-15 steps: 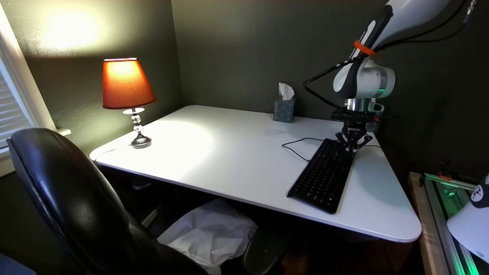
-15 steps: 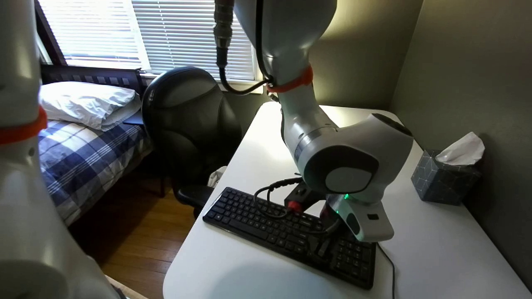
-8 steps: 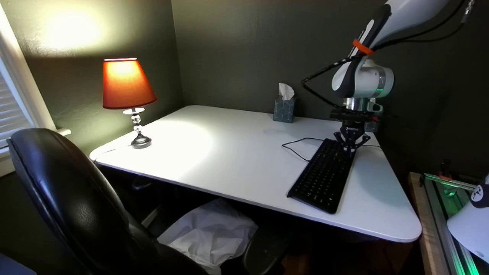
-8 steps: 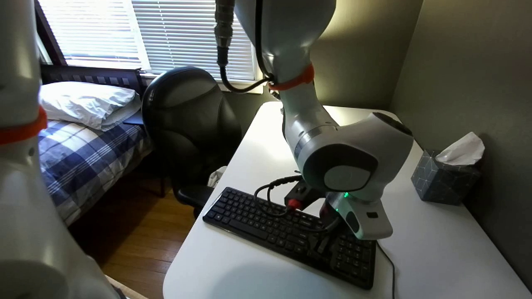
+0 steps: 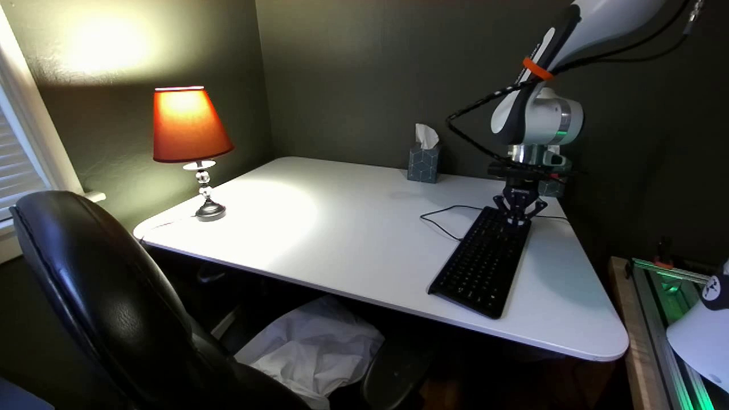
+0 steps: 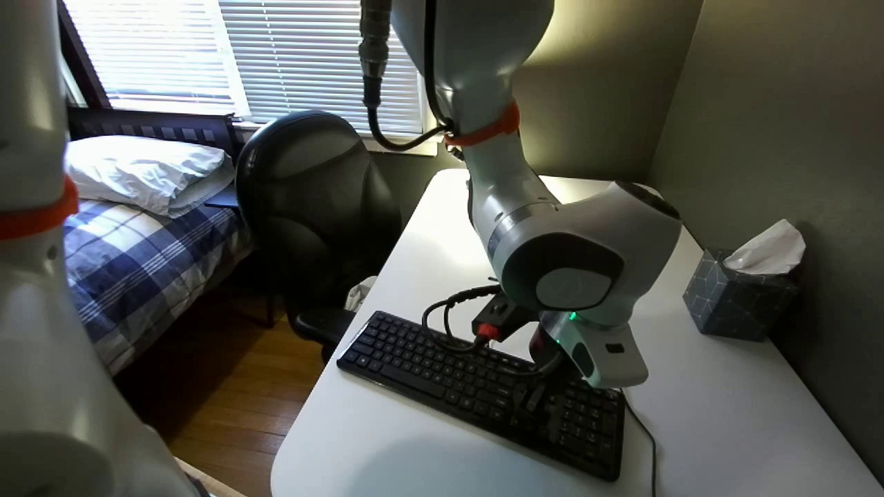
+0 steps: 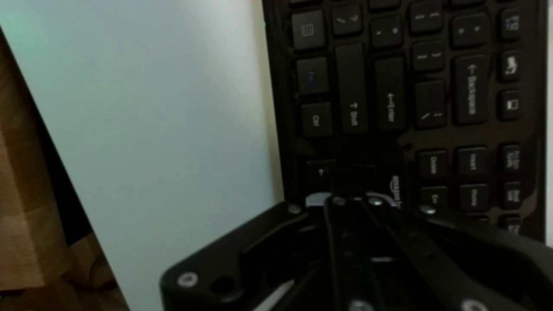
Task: Press one key on the keyboard.
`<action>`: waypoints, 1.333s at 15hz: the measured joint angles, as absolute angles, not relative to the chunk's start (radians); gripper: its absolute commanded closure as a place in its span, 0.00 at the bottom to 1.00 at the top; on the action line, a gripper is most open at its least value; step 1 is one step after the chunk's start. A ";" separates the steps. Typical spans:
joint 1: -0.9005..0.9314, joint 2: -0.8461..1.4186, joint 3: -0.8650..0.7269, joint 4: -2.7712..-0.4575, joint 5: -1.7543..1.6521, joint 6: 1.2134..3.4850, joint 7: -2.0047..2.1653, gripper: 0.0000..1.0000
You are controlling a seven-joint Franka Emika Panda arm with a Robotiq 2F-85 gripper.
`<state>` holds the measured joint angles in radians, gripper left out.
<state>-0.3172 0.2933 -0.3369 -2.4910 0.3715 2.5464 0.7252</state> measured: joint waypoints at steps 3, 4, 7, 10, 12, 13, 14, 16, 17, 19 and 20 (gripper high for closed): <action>-0.317 0.294 -0.337 -2.488 0.372 2.545 0.726 1.00; -0.317 0.294 -0.336 -2.488 0.372 2.545 0.726 1.00; -0.316 0.297 -0.336 -2.484 0.372 2.528 0.726 1.00; -0.315 0.302 -0.337 -2.479 0.372 2.500 0.727 1.00; -0.315 0.308 -0.338 -2.475 0.372 2.491 0.728 0.99; -0.315 0.310 -0.338 -2.473 0.372 2.490 0.728 0.99; -0.315 0.310 -0.338 -2.472 0.372 2.490 0.728 0.99; -0.315 0.310 -0.338 -2.471 0.372 2.490 0.728 0.99; -0.315 0.310 -0.338 -2.471 0.372 2.490 0.728 0.99; -0.315 0.310 -0.338 -2.471 0.372 2.490 0.728 1.00; -0.315 0.310 -0.338 -2.471 0.371 2.490 0.728 1.00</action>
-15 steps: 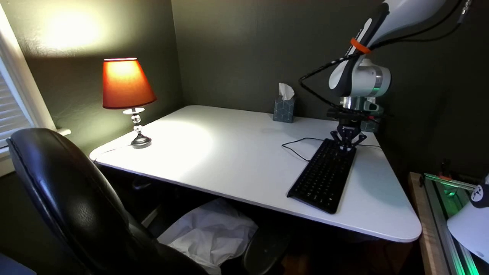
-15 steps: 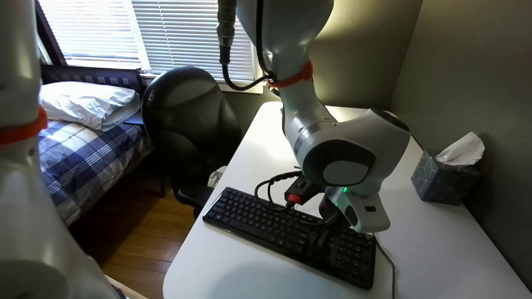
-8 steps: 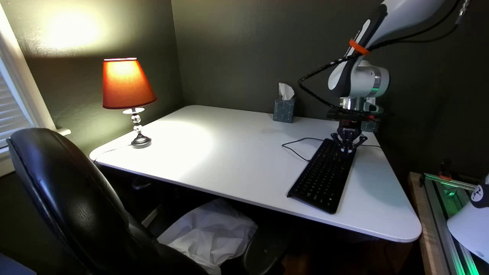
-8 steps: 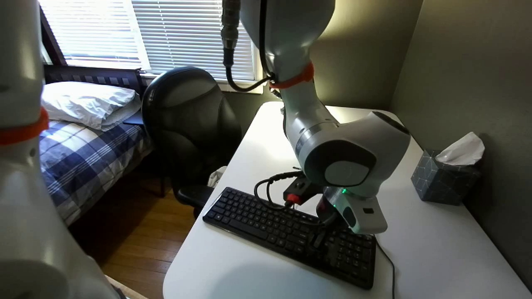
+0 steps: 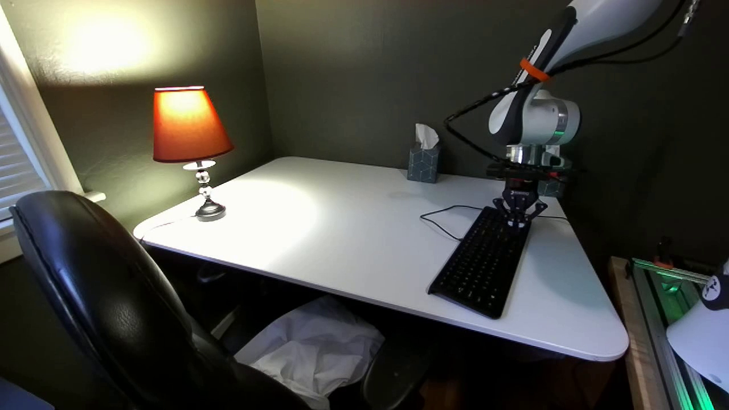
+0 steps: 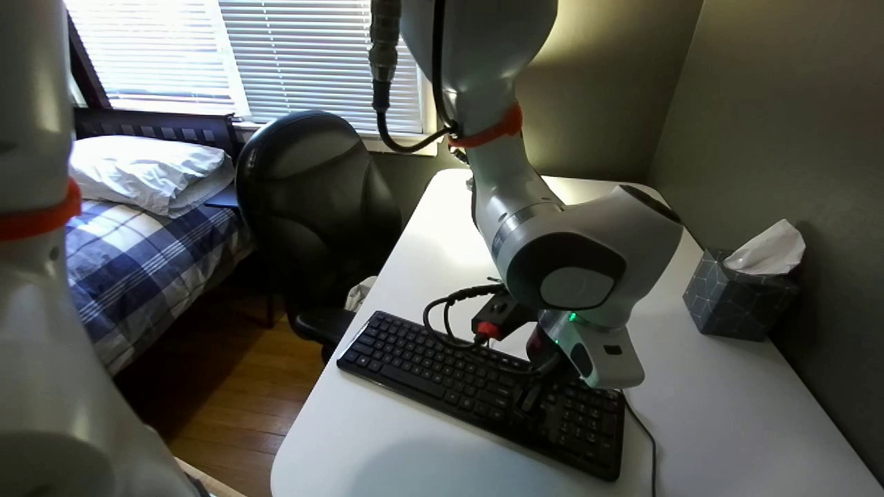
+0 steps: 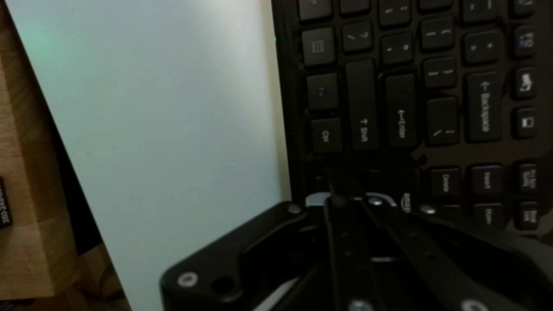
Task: Press one key on the keyboard.
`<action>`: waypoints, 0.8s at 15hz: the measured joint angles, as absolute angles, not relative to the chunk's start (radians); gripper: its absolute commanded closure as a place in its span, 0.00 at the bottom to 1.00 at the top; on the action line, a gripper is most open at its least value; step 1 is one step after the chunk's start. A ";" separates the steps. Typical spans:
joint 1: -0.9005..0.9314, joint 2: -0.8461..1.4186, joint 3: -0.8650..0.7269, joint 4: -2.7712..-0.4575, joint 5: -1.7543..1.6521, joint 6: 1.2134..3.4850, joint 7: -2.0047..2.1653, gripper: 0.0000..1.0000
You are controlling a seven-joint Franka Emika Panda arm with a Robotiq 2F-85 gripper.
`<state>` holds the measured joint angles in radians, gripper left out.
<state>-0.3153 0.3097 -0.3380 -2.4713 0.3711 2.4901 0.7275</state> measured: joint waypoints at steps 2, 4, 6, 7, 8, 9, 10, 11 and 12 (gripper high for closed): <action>-0.306 0.311 -0.347 -2.471 0.350 2.502 0.741 1.00; -0.290 0.316 -0.364 -2.472 0.306 2.545 0.773 1.00; -0.272 0.325 -0.384 -2.474 0.254 2.592 0.806 1.00; -0.264 0.328 -0.392 -2.476 0.234 2.609 0.819 1.00; -0.257 0.331 -0.398 -2.478 0.222 2.618 0.827 1.00; -0.252 0.332 -0.400 -2.479 0.215 2.620 0.829 1.00; -0.250 0.332 -0.400 -2.481 0.213 2.620 0.829 1.00; -0.248 0.332 -0.400 -2.483 0.213 2.620 0.829 1.00; -0.248 0.331 -0.400 -2.484 0.213 2.620 0.829 1.00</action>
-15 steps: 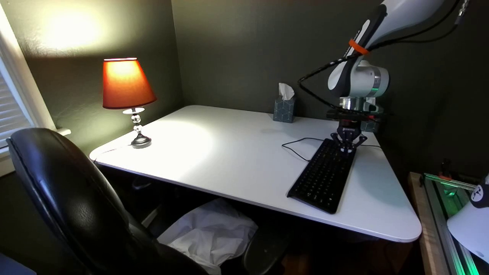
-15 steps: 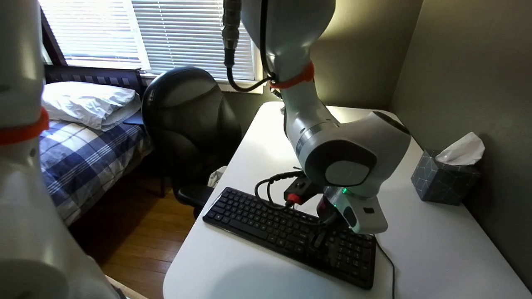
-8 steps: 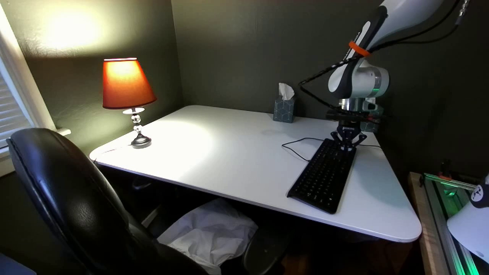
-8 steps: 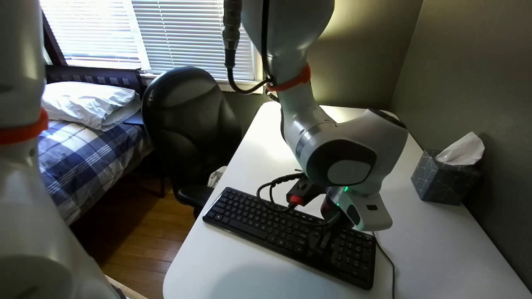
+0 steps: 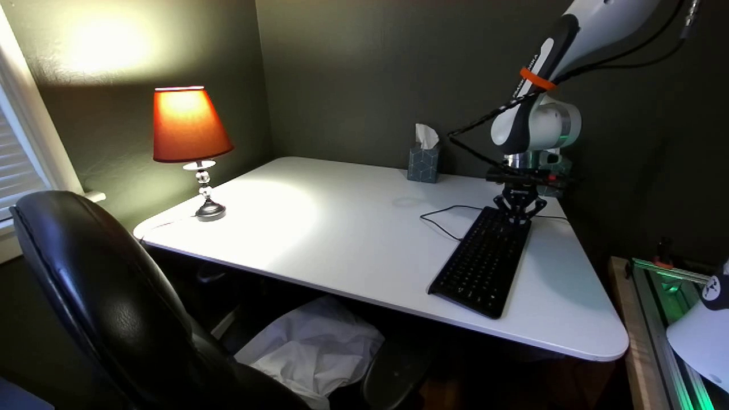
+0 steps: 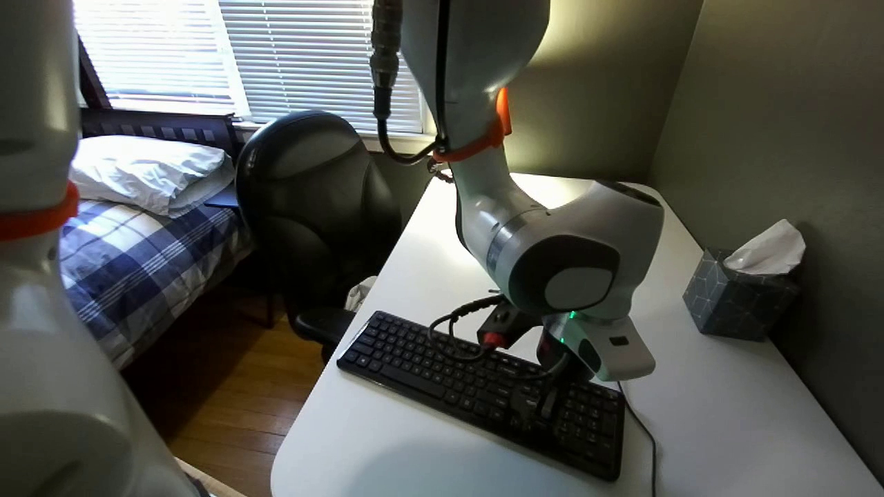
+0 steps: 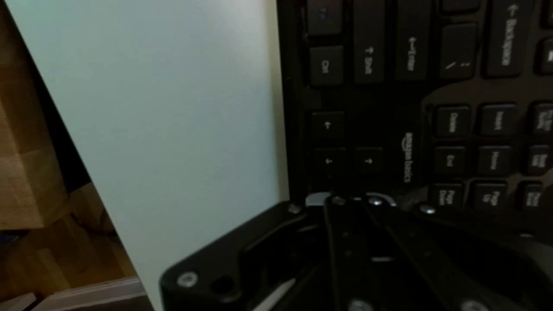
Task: Press one key on the keyboard.
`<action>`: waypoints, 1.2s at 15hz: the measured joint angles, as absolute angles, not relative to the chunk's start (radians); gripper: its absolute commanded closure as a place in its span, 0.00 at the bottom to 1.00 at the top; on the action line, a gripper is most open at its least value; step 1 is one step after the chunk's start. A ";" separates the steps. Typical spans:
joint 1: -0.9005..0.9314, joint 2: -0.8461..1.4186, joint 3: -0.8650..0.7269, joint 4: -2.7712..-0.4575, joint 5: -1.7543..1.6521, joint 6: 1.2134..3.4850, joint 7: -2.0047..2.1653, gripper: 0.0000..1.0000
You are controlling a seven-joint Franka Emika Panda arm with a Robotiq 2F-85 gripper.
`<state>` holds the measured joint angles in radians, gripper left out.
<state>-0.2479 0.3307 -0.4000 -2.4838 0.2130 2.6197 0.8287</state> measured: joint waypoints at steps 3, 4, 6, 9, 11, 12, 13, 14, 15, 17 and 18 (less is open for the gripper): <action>-0.248 0.329 -0.400 -2.486 0.213 2.620 0.829 1.00; -0.248 0.329 -0.400 -2.486 0.213 2.620 0.829 1.00; -0.248 0.329 -0.400 -2.487 0.213 2.618 0.829 1.00; -0.249 0.325 -0.400 -2.489 0.215 2.595 0.825 1.00; -0.252 0.320 -0.399 -2.494 0.218 2.574 0.822 1.00; -0.253 0.318 -0.399 -2.496 0.220 2.566 0.822 1.00; -0.254 0.317 -0.399 -2.497 0.222 2.563 0.822 1.00; -0.256 0.316 -0.398 -2.498 0.227 2.563 0.822 1.00; -0.257 0.315 -0.398 -2.498 0.233 2.563 0.821 1.00; -0.258 0.312 -0.398 -2.498 0.248 2.563 0.817 1.00; -0.259 0.310 -0.397 -2.498 0.255 2.563 0.813 1.00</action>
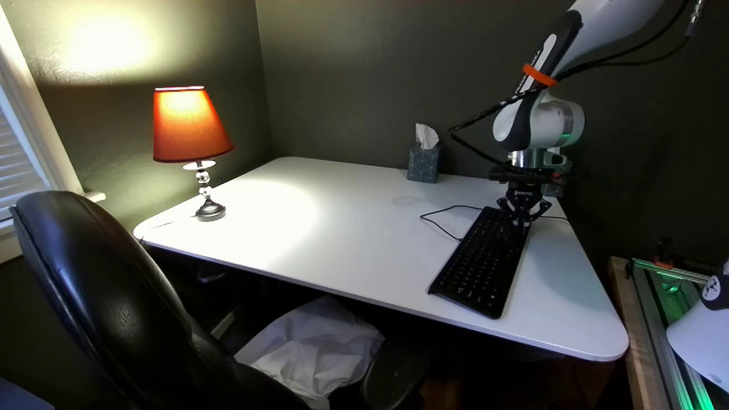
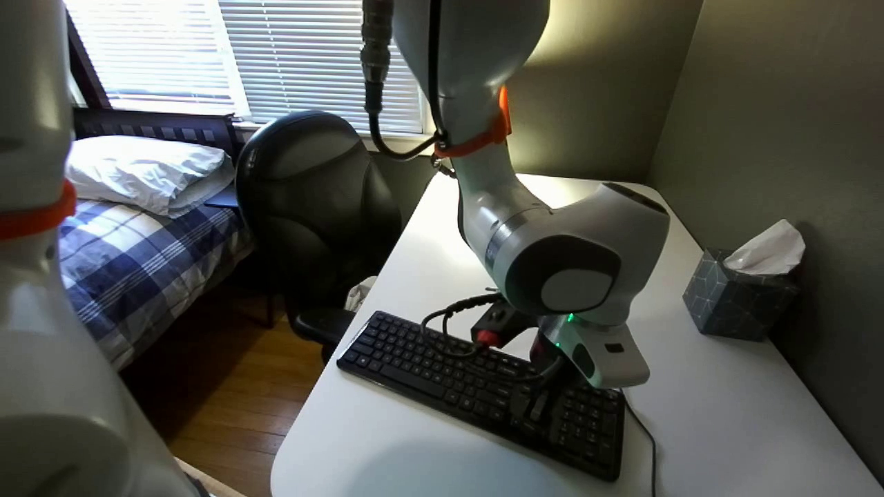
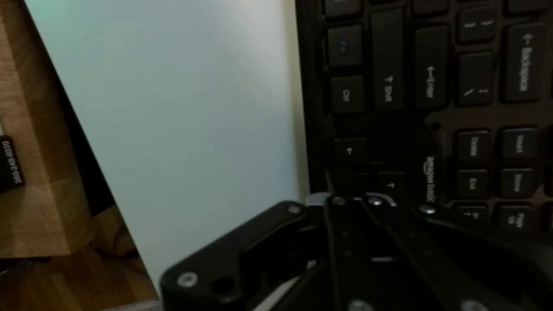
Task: Press one key on the keyboard.
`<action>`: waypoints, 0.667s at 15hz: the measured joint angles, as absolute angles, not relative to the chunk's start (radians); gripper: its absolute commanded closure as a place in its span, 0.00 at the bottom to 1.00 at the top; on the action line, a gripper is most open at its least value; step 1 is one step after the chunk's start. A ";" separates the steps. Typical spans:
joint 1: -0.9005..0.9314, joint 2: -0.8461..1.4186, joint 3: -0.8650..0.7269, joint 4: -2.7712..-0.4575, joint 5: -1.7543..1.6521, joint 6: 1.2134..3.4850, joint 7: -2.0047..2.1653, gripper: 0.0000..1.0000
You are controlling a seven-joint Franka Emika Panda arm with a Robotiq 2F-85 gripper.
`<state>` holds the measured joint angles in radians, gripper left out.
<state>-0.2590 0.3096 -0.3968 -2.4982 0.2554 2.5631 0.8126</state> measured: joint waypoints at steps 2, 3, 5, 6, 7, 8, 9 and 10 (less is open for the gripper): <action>-0.260 0.304 -0.395 -2.498 0.267 2.563 0.805 1.00; -0.261 0.303 -0.395 -2.498 0.268 2.563 0.804 1.00; -0.261 0.303 -0.394 -2.498 0.269 2.563 0.804 1.00; -0.261 0.303 -0.394 -2.498 0.269 2.563 0.805 1.00; -0.261 0.303 -0.394 -2.498 0.269 2.563 0.805 1.00; -0.261 0.303 -0.394 -2.498 0.269 2.563 0.805 1.00; -0.261 0.303 -0.394 -2.498 0.269 2.563 0.805 1.00; -0.261 0.303 -0.394 -2.498 0.269 2.563 0.805 1.00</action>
